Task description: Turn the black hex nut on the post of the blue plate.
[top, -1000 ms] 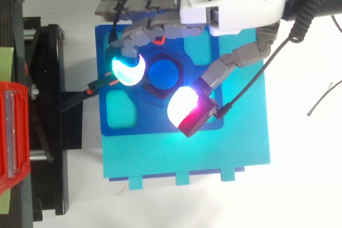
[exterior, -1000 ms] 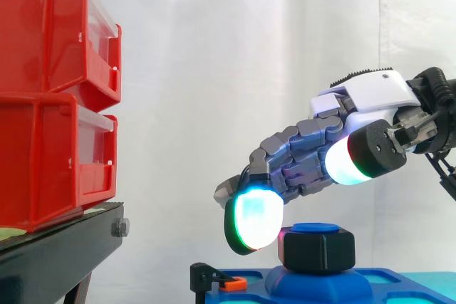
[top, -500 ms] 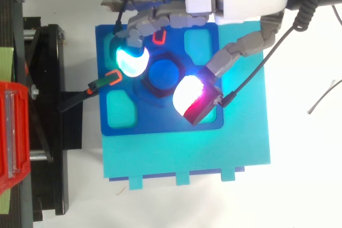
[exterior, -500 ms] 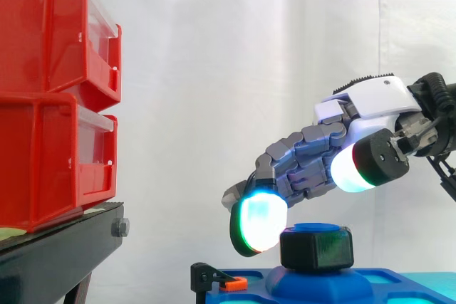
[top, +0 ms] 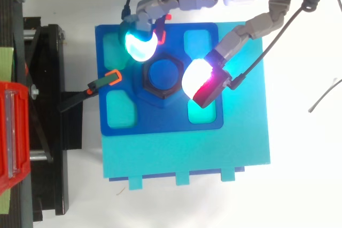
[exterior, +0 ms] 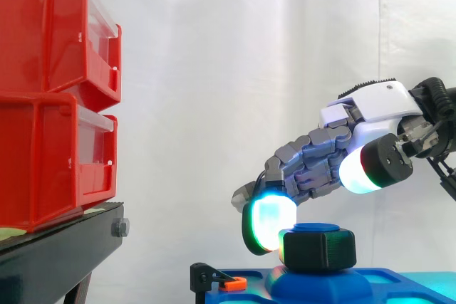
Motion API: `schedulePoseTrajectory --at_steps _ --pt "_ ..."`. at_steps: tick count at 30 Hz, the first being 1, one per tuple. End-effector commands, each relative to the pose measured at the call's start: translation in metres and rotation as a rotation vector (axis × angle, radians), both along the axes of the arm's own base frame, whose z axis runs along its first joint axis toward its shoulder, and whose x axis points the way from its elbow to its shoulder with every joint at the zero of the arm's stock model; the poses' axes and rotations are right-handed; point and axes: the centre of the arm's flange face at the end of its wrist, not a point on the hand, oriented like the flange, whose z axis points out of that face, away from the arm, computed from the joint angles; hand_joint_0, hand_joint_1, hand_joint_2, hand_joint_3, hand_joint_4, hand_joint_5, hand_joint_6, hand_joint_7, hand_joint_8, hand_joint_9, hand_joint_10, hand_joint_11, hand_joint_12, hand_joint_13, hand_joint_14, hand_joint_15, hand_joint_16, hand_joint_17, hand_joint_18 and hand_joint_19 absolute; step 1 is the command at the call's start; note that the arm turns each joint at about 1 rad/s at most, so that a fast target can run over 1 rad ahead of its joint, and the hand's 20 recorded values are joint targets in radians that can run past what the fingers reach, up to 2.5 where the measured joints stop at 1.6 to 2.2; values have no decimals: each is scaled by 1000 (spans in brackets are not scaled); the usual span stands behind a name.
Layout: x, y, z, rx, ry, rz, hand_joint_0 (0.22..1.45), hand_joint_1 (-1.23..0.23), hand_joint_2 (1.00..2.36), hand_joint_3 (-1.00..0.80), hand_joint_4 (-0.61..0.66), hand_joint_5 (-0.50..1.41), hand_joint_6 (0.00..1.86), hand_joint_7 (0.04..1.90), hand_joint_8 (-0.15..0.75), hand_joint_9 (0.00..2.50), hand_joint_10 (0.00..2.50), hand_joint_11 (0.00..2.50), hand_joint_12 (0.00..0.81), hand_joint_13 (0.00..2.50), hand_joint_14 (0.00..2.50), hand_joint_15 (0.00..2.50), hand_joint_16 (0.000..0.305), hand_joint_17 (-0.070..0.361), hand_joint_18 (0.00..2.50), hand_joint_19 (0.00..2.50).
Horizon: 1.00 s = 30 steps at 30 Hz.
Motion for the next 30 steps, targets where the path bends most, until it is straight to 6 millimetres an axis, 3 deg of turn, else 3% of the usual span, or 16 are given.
schedulePoseTrajectory --at_steps 1,7,17,27,30 --pt "-1 -4 1 0 -1 0 427 -461 1000 -500 187 -242 503 927 234 0 0 0 346 0 0 0 45 102 0 0" --pt "-1 -8 8 1 -8 1 428 -461 1000 -500 188 -241 503 926 234 0 0 0 344 0 0 0 45 102 0 0" --pt "8 1 38 -5 -20 8 427 -460 1000 -500 188 -242 503 927 237 0 0 0 346 0 0 0 45 102 0 0" --pt "22 34 35 11 -41 -20 426 -469 1000 -500 186 -243 503 918 236 0 0 0 346 0 0 0 46 103 0 0" --pt "20 42 18 28 -13 -25 426 -475 1000 -500 184 -243 503 913 236 0 0 0 346 0 0 0 46 103 0 0"
